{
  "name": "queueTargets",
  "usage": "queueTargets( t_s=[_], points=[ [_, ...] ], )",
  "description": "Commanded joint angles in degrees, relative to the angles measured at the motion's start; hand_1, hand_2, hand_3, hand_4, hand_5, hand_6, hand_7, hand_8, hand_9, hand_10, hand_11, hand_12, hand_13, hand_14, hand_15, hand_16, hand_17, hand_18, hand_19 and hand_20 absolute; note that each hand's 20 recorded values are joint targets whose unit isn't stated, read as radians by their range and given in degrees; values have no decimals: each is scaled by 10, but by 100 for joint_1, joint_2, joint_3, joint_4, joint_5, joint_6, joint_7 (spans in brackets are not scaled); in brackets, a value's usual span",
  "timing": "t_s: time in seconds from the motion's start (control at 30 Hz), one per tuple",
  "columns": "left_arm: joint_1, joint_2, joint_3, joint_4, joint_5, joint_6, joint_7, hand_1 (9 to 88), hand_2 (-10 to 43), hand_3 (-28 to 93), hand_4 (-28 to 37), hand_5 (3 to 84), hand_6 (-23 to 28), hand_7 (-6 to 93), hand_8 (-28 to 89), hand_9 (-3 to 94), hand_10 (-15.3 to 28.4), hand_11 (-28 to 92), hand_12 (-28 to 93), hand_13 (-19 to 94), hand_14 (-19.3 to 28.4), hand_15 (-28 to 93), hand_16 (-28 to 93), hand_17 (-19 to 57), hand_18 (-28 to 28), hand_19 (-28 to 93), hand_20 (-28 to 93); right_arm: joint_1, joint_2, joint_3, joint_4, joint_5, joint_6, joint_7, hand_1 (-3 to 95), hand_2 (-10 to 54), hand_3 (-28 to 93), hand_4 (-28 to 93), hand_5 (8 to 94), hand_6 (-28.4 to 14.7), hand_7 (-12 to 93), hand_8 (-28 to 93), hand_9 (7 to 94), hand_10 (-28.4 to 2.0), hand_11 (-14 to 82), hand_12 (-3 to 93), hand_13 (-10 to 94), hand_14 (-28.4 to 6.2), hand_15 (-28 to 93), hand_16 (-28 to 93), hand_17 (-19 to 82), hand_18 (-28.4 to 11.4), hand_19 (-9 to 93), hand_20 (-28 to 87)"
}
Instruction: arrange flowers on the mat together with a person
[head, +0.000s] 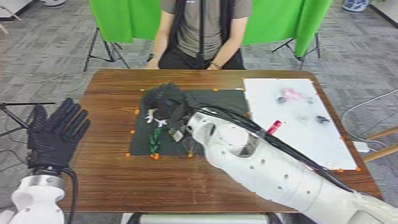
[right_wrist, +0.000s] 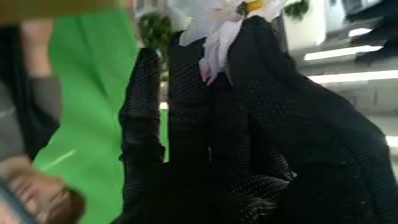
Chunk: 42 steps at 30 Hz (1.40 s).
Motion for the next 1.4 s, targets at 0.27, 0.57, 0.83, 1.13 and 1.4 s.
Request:
queueTargets(
  t_s=[0.27,0.57,0.83,1.13,1.4],
  points=[
    [-156,203,162,141,-48,128,-6,296,182,502,-283,411,81,107,-93,325,126,152,60,212,118,183,-60,-55,107,241,90,431,-642,-679,478,151,388,649,608,-95,705,-283,568,96,443,-123,721,-28,173,488,560,-16,479,540,226,-137,581,328],
    [-283,195,251,212,-11,143,-81,274,179,545,-283,411,82,105,-92,323,125,148,63,211,117,181,-57,-54,107,239,91,229,-711,-474,463,29,-16,739,602,-95,710,-283,547,95,409,-148,693,-23,137,444,544,-16,461,515,223,-135,574,315],
    [-489,179,387,301,-7,55,-72,251,186,635,-283,413,82,103,-92,322,126,144,66,207,115,169,-55,-52,105,231,92,113,-705,-424,421,-59,-135,717,597,-95,718,-283,522,100,394,-234,666,-19,129,424,531,-7,452,511,225,-129,562,298],
    [-394,137,303,287,-18,80,-41,244,171,653,-283,415,83,102,-91,321,127,139,69,208,115,162,-46,-51,105,224,96,-75,-714,-165,305,-77,-744,694,592,-95,706,-283,489,95,381,-236,576,-44,244,238,503,-7,430,484,220,-126,542,260],
    [-395,137,317,276,-121,122,17,253,161,655,-283,407,81,104,-91,319,127,141,69,208,116,162,-46,-52,106,224,98,-112,-687,-145,261,-5,-793,723,490,-95,795,-283,468,74,351,-221,534,-63,152,171,475,-46,454,344,206,-137,543,234]
  ],
)
